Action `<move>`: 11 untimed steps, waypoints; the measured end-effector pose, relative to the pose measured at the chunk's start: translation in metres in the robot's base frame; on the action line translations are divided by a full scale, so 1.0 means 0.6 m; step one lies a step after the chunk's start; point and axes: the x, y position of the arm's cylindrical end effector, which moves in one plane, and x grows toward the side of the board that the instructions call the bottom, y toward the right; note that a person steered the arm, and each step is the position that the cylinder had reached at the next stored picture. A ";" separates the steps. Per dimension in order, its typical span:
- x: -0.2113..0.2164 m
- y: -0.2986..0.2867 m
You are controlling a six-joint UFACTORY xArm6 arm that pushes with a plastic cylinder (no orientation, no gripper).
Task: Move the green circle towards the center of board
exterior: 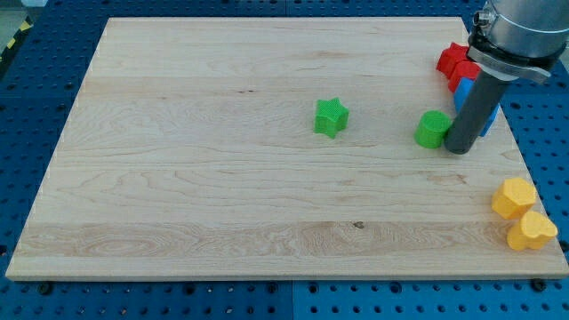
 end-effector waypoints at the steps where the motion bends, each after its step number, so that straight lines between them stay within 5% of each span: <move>1: 0.000 0.016; 6: -0.053 0.011; 11: -0.014 -0.031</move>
